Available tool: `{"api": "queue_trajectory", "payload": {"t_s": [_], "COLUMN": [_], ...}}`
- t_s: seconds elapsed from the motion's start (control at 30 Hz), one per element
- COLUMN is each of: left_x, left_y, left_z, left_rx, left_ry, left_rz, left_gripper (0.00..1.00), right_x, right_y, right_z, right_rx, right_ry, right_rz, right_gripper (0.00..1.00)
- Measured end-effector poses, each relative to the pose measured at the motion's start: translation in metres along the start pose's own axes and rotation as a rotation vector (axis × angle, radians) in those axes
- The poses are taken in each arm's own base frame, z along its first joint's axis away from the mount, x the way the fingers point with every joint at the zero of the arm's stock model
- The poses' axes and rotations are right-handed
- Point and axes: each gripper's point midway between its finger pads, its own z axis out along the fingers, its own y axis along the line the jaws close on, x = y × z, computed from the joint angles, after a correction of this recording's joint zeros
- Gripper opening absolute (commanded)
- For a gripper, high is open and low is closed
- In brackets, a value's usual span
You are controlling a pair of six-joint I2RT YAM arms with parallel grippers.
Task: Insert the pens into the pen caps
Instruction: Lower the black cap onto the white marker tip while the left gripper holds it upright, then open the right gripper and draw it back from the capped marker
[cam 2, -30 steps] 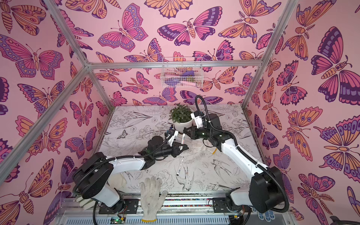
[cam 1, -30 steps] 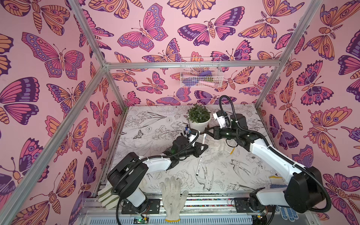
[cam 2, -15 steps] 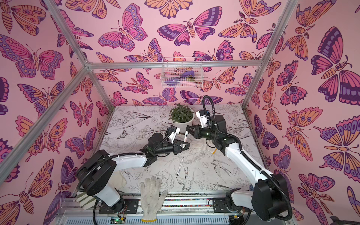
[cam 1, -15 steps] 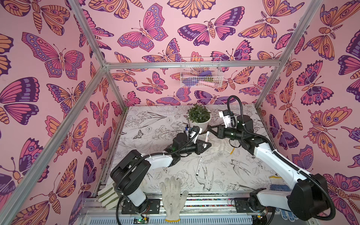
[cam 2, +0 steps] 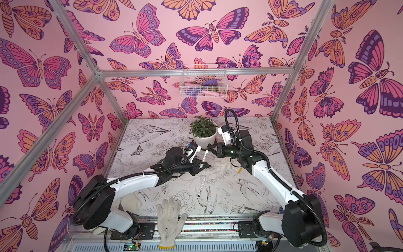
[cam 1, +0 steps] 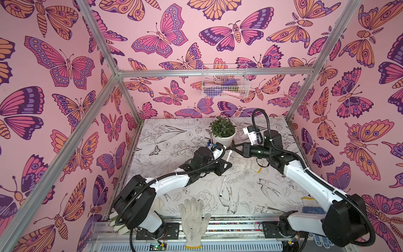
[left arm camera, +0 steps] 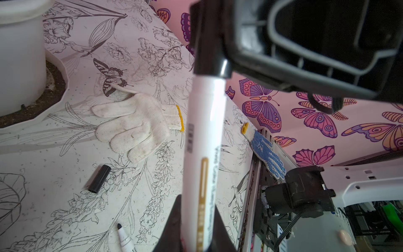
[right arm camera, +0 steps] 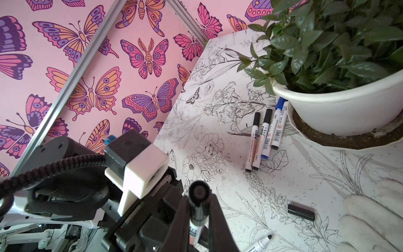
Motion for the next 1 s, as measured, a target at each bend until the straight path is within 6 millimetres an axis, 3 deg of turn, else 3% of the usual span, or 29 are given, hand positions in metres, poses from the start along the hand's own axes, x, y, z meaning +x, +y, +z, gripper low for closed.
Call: {"api": "queue_trajectory", "payload": {"t_s": [0.63, 0.87, 1.0], "left_x": [0.002, 0.006, 0.011], "left_y": [0.003, 0.009, 0.011], "left_z": [0.002, 0.005, -0.003], "left_rx": [-0.019, -0.103, -0.142], "left_ry": [0.025, 0.017, -0.017], "left_rz": [0.012, 0.138, 0.205], "left_gripper": [0.0, 0.0, 0.0], "right_x": [0.003, 0.007, 0.014], "right_y": [-0.003, -0.002, 0.007], "right_z": [-0.001, -0.003, -0.003], "right_rx": [0.01, 0.019, -0.003], "right_ry": [0.014, 0.045, 0.086], "right_rz": [0.016, 0.005, -0.003], "right_gripper": [0.0, 0.0, 0.0]}}
